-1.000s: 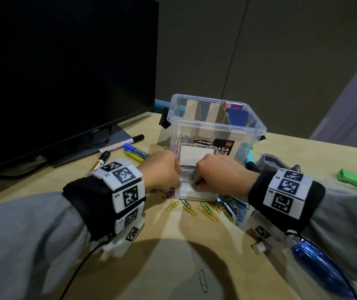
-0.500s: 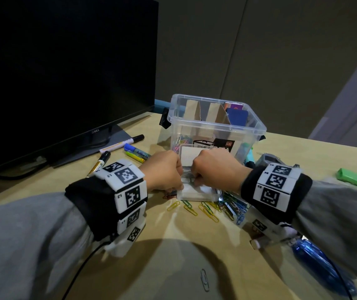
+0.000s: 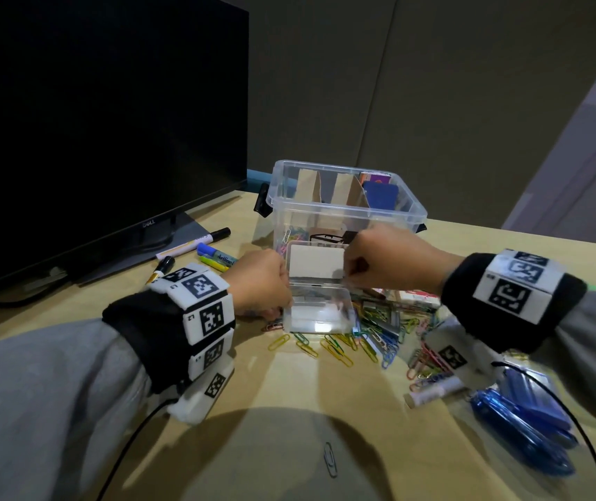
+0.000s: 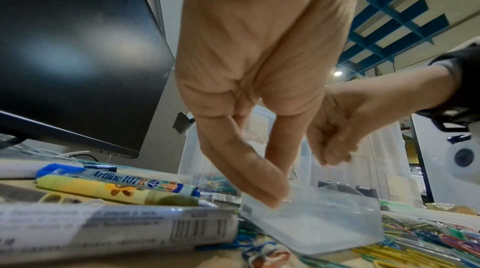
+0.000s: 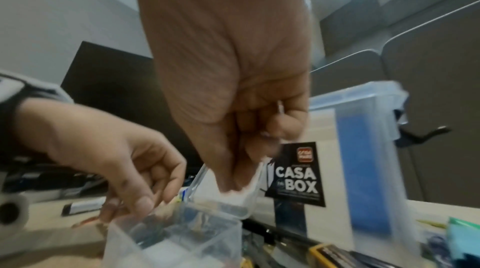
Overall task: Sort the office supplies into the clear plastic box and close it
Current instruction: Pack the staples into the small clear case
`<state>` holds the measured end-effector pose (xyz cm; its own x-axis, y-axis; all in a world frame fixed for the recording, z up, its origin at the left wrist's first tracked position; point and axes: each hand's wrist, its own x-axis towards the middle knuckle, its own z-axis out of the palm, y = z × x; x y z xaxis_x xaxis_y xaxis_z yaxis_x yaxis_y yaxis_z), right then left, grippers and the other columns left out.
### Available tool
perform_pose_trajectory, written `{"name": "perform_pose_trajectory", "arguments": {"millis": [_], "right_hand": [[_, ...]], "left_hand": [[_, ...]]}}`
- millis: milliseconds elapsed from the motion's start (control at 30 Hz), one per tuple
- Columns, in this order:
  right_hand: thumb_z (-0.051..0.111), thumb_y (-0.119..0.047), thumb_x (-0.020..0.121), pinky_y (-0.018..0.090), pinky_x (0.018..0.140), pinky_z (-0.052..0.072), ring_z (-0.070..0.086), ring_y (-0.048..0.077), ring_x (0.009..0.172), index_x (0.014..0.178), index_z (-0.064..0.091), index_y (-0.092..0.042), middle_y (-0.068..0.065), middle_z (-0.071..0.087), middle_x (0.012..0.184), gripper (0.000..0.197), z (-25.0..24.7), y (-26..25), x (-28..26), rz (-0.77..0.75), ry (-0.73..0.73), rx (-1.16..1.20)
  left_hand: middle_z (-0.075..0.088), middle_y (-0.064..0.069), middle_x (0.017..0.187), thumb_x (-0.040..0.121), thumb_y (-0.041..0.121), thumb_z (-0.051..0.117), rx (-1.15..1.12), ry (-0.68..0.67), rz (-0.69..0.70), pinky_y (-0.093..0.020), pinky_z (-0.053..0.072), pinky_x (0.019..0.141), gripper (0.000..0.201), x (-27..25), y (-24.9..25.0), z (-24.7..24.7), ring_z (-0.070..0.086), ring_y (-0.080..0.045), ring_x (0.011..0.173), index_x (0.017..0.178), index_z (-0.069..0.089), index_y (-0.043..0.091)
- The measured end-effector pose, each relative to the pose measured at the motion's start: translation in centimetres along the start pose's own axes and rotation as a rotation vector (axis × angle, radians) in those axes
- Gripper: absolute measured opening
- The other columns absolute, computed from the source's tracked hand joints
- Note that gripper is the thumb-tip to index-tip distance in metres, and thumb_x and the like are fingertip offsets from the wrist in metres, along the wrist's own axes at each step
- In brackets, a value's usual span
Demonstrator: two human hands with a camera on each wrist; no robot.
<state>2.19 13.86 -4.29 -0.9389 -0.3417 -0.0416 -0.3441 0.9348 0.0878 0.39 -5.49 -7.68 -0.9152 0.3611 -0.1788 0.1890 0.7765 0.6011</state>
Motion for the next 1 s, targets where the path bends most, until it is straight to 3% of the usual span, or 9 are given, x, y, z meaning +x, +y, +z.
{"name": "perform_pose_trajectory", "arguments": {"millis": [67,100,200,433,633,800,867,1000], "right_hand": [[0.067,-0.020,0.087,0.029,0.071,0.056,0.063,0.013,0.070,0.083,0.072,-0.015,-0.002,0.068,0.078,0.008,0.3,0.8,-0.6,0.084,-0.084,0.053],[0.068,-0.019,0.086,0.025,0.067,0.054,0.062,0.010,0.067,0.084,0.073,-0.014,-0.002,0.069,0.078,0.007,0.7,1.0,-0.8,0.118,-0.135,0.103],[0.069,-0.019,0.086,0.017,0.061,0.047,0.059,0.002,0.058,0.085,0.075,-0.012,-0.005,0.069,0.074,0.009,2.2,0.9,-1.3,0.169,-0.210,0.230],[0.069,-0.048,0.084,0.033,0.072,0.056,0.059,0.017,0.066,0.085,0.071,-0.004,0.002,0.062,0.070,0.045,3.6,-0.4,-0.5,0.266,-0.251,0.132],[0.069,-0.030,0.086,0.031,0.076,0.058,0.067,0.019,0.078,0.092,0.072,-0.005,0.006,0.071,0.083,0.026,3.7,-0.3,0.2,0.272,-0.237,0.147],[0.071,-0.025,0.086,0.025,0.062,0.051,0.056,0.007,0.057,0.076,0.069,-0.009,-0.003,0.066,0.066,0.019,3.1,1.4,-0.3,0.242,-0.221,0.422],[0.072,-0.020,0.086,0.019,0.052,0.045,0.051,0.002,0.047,0.070,0.065,-0.011,-0.007,0.061,0.056,0.019,2.6,2.0,-0.8,0.221,-0.198,0.557],[0.072,-0.016,0.086,0.022,0.056,0.047,0.054,0.007,0.053,0.076,0.063,-0.002,0.001,0.064,0.064,0.020,1.6,2.9,-1.7,0.176,-0.184,0.703]], "left_hand": [[0.070,-0.015,0.098,0.090,0.008,0.063,0.049,-0.008,-0.002,-0.038,0.059,0.079,0.012,0.0,0.1,0.0,0.069,-0.026,0.088,0.100,0.065,0.002],[0.070,-0.015,0.098,0.090,0.008,0.062,0.074,-0.014,-0.006,-0.037,0.059,0.080,0.012,-0.1,0.1,0.0,0.069,-0.026,0.090,0.101,0.064,0.003],[0.071,-0.015,0.093,0.087,0.002,0.057,0.133,-0.006,-0.006,-0.038,0.059,0.077,0.014,-0.4,0.3,-0.2,0.071,-0.027,0.086,0.100,0.063,0.001],[0.071,-0.017,0.090,0.086,0.000,0.056,0.149,0.016,-0.009,-0.037,0.058,0.074,0.013,-1.0,0.1,-0.5,0.070,-0.028,0.084,0.097,0.064,-0.001],[0.070,-0.016,0.087,0.087,0.002,0.057,0.141,0.021,-0.002,-0.034,0.056,0.070,0.012,-1.1,-0.3,-0.3,0.067,-0.026,0.078,0.095,0.066,-0.001],[0.070,-0.016,0.090,0.089,0.007,0.058,0.138,0.037,-0.001,-0.034,0.054,0.066,0.010,-0.7,-0.6,-0.3,0.061,-0.021,0.072,0.095,0.064,0.001],[0.067,-0.012,0.094,0.088,0.011,0.062,0.150,0.092,0.032,-0.029,0.046,0.062,0.006,-0.6,-0.4,-0.3,0.058,-0.019,0.077,0.092,0.063,0.006],[0.060,0.005,0.082,0.089,0.020,0.068,0.006,0.122,0.177,-0.015,0.039,0.056,0.007,-0.7,0.9,0.0,0.056,-0.007,0.073,0.087,0.062,0.017]]}}
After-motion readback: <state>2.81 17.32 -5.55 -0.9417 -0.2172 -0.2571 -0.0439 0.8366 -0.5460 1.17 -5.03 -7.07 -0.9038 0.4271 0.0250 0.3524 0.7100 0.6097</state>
